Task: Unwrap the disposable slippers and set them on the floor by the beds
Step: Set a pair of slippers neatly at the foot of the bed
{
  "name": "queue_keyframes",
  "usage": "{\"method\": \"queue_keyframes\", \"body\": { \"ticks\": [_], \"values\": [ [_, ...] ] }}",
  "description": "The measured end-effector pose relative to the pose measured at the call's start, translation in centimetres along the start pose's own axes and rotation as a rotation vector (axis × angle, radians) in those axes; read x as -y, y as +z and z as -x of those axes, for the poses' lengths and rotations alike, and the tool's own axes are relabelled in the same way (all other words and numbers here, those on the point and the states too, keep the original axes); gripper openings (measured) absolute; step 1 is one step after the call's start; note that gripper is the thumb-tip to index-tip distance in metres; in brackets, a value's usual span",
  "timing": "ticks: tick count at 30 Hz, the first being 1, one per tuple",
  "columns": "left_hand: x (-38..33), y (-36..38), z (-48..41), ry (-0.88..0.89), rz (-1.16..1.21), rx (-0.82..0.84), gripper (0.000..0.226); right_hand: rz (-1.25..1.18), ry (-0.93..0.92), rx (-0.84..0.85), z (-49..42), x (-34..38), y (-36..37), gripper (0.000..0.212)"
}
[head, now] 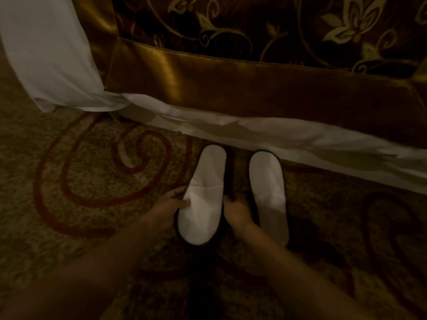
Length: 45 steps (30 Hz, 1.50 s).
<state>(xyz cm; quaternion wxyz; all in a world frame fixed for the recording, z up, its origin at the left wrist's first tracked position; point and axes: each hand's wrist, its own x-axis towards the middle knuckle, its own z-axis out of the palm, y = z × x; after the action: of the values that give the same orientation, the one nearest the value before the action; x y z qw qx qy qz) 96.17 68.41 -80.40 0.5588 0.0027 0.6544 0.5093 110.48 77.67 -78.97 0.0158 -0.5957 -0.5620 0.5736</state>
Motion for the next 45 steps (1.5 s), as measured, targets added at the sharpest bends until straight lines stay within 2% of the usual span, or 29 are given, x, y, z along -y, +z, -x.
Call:
{"method": "queue_keyframes", "body": {
  "ticks": [3,7,10,12,14,17,20,24,29,32,35,37,39,41,43,45],
  "values": [
    [1.0,0.8,0.0,-0.025,0.0,-0.047,0.051,0.105,0.072,0.054,0.3,-0.7,1.9,0.051],
    [0.9,1.5,-0.7,0.019,-0.126,-0.12,0.05,0.311,-0.044,-0.001,0.0,-0.7,1.7,0.047],
    [0.2,1.8,-1.6,0.093,-0.239,-0.178,0.048,0.345,-0.076,-0.054,-0.9,-0.5,-0.2,0.05],
    [-0.2,1.8,-2.2,0.148,-0.357,-0.22,0.046,0.482,-0.046,-0.156,-1.7,-0.7,-1.6,0.052],
    [-0.4,1.8,-2.7,0.188,-0.505,-0.281,0.038,0.659,-0.057,-0.342,-2.0,-1.5,-3.1,0.057],
    [-0.2,1.8,-3.1,0.223,-0.796,-0.335,0.03,0.734,-0.057,-0.487,-2.0,-2.8,-5.5,0.076],
    [0.2,1.9,-3.5,0.275,-1.078,-0.367,0.038,0.776,0.076,-0.377,-2.6,-4.1,-7.0,0.103],
    [-0.3,3.2,-3.3,0.382,-1.241,-0.456,0.044,0.77,0.077,-0.305,-3.5,-4.5,-7.3,0.109],
    [-1.9,7.2,-2.5,0.68,-1.234,-0.271,0.049,0.741,0.026,-0.26,-3.9,-4.5,-7.9,0.109],
    [-3.4,9.8,-2.6,0.792,-1.243,-0.085,0.053,0.824,-0.103,-0.089,-3.3,-5.7,-9.5,0.11],
    [-4.5,11.3,-3.5,0.615,-1.375,0.026,0.065,1.026,-0.339,0.156,-2.3,-6.7,-11.3,0.11],
    [-4.8,11.9,-3.8,0.448,-1.429,0.156,0.068,1.095,-0.467,0.205,-1.6,-6.7,-12.2,0.11],
    [-4.8,12.3,-3.6,0.353,-1.476,0.342,0.058,1.133,-0.54,0.2,-1.1,-6.1,-13.1,0.109],
    [-4.7,12.6,-3.4,0.3,-1.517,0.424,0.049,1.145,-0.565,0.187,-0.8,-5.6,-14.1,0.105],
    [-4.3,13.0,-3.1,0.243,-1.458,0.393,0.048,1.114,-0.543,0.132,-0.5,-5.4,-15.2,0.094],
    [-3.2,13.5,-2.8,0.18,-1.293,0.279,0.051,1.019,-0.457,-0.015,-0.2,-5.2,-15.4,0.08]
  ]
}}
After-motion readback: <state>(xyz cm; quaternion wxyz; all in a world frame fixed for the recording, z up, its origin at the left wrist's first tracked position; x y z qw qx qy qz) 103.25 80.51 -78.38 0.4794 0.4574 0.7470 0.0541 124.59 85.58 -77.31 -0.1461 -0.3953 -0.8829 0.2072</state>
